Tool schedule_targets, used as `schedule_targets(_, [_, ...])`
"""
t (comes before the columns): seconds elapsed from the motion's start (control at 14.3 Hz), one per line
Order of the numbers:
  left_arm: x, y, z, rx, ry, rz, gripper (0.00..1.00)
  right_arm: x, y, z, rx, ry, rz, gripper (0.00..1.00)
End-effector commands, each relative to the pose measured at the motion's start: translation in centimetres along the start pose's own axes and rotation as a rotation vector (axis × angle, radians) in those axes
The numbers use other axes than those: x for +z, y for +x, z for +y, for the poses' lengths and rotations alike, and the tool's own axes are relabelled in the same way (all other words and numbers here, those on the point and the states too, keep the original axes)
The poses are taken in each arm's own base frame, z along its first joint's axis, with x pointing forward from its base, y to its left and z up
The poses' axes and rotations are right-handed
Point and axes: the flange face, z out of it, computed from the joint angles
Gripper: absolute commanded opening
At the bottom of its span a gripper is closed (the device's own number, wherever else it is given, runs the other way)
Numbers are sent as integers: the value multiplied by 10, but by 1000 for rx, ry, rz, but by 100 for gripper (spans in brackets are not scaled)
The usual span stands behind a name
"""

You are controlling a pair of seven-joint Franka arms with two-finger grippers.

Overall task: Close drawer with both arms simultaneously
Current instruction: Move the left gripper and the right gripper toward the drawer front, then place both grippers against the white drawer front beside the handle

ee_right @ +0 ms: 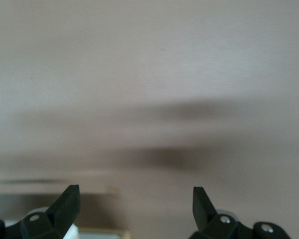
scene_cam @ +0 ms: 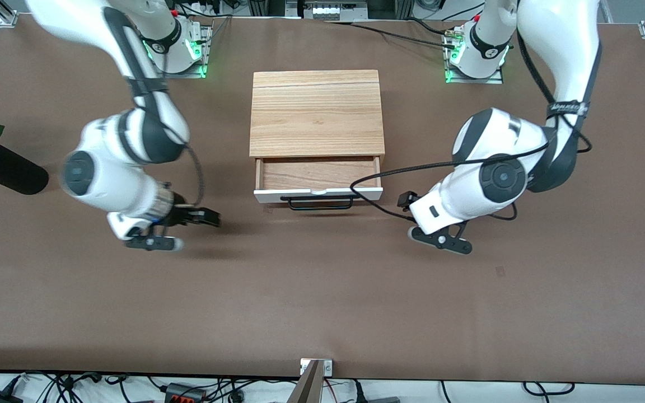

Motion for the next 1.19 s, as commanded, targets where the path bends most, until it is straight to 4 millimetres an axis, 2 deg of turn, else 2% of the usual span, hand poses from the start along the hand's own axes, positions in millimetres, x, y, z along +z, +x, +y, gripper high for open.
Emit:
schedule_targets(0.0, [8,7,11,12,-8,-3,100,24,-2,-34,67,23,61,100])
schedule_targets(0.14, [17,6,24,28,-6,-17,100,45,-11,-54,75,30,85,100])
schedule_targets(0.35, [36,5,42,55,-2,-45,100,47,-23,-78,83,49,110,100])
schedule_targets(0.49, [43,4,49,62,-15,-57,100,57,-39,-92,52,36,85,100])
schedule_targets(0.7, [50,0,61,69,-31,-75,100,63,-47,-85,43,-9,-7,100])
schedule_targets(1.12, [55,-4,67,82,-30,-90,100,67,-53,-85,32,-27,-40,100])
